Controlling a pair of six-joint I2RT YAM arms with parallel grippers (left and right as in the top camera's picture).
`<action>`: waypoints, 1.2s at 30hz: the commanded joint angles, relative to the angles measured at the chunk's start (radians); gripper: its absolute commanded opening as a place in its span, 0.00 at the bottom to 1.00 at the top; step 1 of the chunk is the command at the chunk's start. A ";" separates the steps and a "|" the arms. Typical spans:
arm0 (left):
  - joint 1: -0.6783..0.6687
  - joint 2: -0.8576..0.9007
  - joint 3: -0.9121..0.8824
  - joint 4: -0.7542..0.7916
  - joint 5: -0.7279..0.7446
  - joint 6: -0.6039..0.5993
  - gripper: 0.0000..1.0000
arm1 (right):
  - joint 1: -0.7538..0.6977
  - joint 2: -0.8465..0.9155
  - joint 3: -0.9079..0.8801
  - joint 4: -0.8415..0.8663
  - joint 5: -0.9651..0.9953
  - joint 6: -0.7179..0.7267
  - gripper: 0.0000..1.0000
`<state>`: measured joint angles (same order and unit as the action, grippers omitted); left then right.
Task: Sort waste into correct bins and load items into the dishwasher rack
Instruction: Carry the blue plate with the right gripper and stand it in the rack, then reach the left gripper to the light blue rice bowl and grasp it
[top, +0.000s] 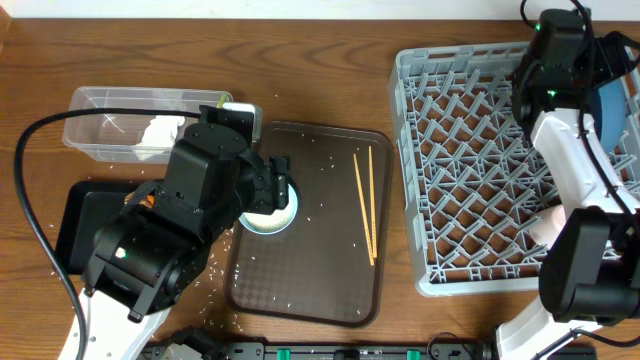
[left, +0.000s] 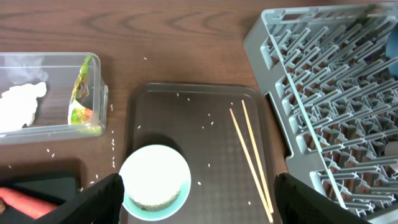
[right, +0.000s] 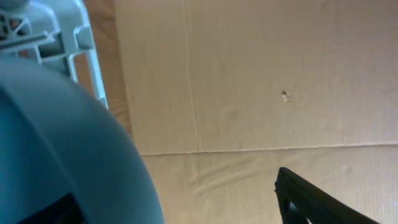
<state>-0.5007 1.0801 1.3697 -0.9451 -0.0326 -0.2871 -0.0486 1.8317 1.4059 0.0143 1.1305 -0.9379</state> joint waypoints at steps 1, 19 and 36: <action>-0.003 0.001 0.013 -0.013 -0.004 0.010 0.78 | 0.020 -0.024 0.005 0.000 0.028 0.048 0.80; 0.001 -0.060 0.017 -0.022 -0.090 0.103 0.78 | 0.276 -0.091 0.005 -0.266 -0.021 0.290 0.91; 0.020 -0.138 0.012 -0.236 -0.294 0.033 0.88 | 0.473 -0.366 0.006 -0.854 -1.148 1.198 0.89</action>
<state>-0.4961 0.9253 1.3716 -1.1610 -0.2996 -0.2199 0.4168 1.5043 1.4059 -0.8223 0.2214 0.0586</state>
